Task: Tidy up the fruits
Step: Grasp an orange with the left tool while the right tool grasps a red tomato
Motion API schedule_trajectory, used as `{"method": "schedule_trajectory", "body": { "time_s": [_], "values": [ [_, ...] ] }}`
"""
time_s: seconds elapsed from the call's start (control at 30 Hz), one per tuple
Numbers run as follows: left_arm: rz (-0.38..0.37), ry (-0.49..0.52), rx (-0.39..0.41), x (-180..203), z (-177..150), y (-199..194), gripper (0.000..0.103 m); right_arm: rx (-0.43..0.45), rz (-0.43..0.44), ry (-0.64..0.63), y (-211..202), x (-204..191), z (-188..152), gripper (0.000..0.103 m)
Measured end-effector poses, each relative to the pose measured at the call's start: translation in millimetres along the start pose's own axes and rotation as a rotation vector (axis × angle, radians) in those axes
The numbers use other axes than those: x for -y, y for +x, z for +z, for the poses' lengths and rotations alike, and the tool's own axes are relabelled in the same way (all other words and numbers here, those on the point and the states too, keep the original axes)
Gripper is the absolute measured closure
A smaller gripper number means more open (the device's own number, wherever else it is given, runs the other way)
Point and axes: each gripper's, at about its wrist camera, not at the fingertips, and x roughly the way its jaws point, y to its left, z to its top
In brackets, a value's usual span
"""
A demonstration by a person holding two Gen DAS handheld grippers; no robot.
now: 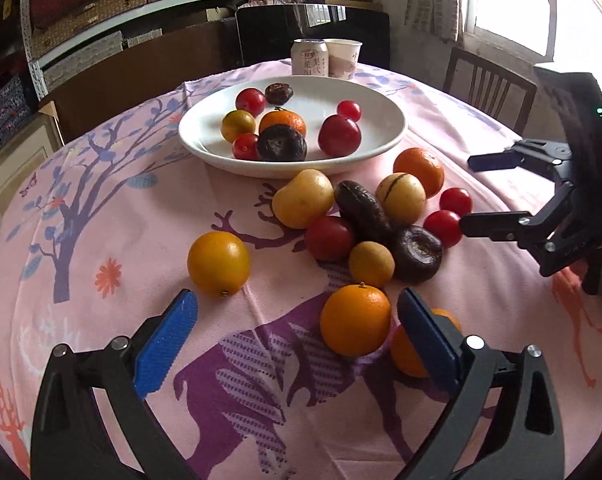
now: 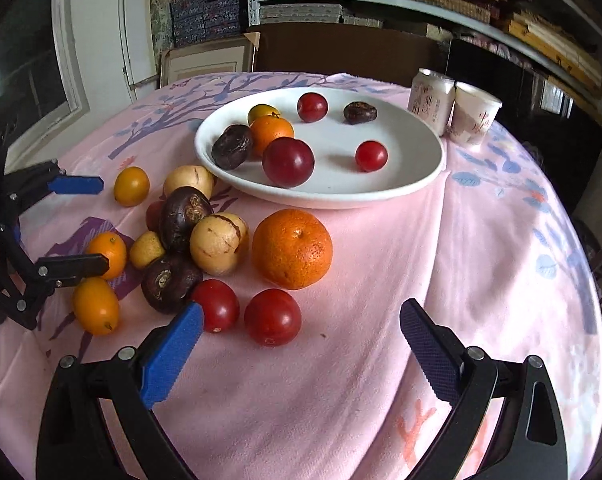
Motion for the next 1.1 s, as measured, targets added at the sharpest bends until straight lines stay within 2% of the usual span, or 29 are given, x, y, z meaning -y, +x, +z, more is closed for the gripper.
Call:
{"method": "schedule_trajectory", "body": {
  "time_s": [0.03,0.07,0.1,0.13,0.17,0.2,0.27,0.3,0.37,0.47,0.67,0.77,0.83,0.87,0.9,0.97,1.03,1.07,1.1],
  "values": [
    [-0.026,-0.004,0.005,-0.2,-1.9,-1.1,0.010,-0.003,0.049,0.025,0.8,2.4,-0.5,0.018],
    [-0.059,0.007,0.018,0.7,-3.8,-3.4,0.019,0.000,0.091,0.043,0.7,3.7,-1.2,0.024],
    [-0.089,0.031,0.035,3.1,-6.0,-5.7,0.032,0.009,0.136,0.062,0.4,5.5,-1.4,0.035],
    [-0.101,0.037,0.044,4.9,-7.7,-6.3,0.037,0.015,0.166,0.082,0.2,6.6,-1.7,0.048],
    [-0.118,0.030,0.044,5.7,-9.6,-5.3,0.046,0.022,0.185,0.103,-0.6,6.7,-2.1,0.054],
    [-0.143,0.021,0.043,6.2,-10.3,-5.2,0.056,0.023,0.185,0.108,-1.8,5.0,-2.8,0.060],
    [-0.186,0.020,0.038,10.0,-10.3,-6.0,0.069,0.031,0.156,0.096,-5.8,-0.6,-7.4,0.062],
    [-0.168,0.029,0.043,13.3,-11.0,-6.7,0.069,0.035,0.145,0.099,-7.8,-1.3,-10.2,0.063],
    [-0.135,0.062,0.053,19.9,-13.6,-9.1,0.069,0.043,0.097,0.124,-14.5,0.8,-15.9,0.078],
    [-0.120,0.079,0.049,22.2,-17.2,-13.9,0.069,0.055,0.103,0.172,-22.6,8.1,-25.8,0.078],
    [-0.088,0.156,0.046,28.3,-30.2,-26.3,0.069,0.052,0.067,0.155,-24.0,6.9,-25.6,0.078],
    [-0.082,0.170,0.044,28.5,-36.5,-31.1,0.069,0.044,0.008,0.142,-26.8,2.1,-27.0,0.078],
    [-0.071,0.173,0.033,27.5,-38.2,-27.2,0.064,0.037,-0.020,0.116,-29.0,-2.6,-28.5,0.078],
    [-0.062,0.171,-0.008,27.4,-38.0,-18.6,0.059,0.036,-0.031,0.112,-29.0,-3.7,-29.2,0.078],
    [-0.057,0.170,-0.044,27.8,-38.2,-11.3,0.057,0.028,-0.037,0.112,-27.6,-4.3,-29.7,0.075],
    [-0.062,0.155,-0.043,24.2,-35.3,-10.7,0.056,-0.009,-0.036,0.096,-19.0,-7.5,-29.7,0.069],
    [-0.071,0.147,-0.047,22.0,-34.8,-8.3,0.061,-0.021,-0.061,0.063,-13.0,-14.8,-27.8,0.061],
    [-0.087,0.143,-0.049,22.0,-34.5,-8.0,0.068,-0.022,-0.084,0.047,-11.4,-18.2,-25.3,0.062],
    [-0.089,0.145,-0.047,23.1,-34.3,-7.5,0.073,-0.012,-0.075,0.050,-11.7,-20.3,-25.3,0.069]
  ]
}}
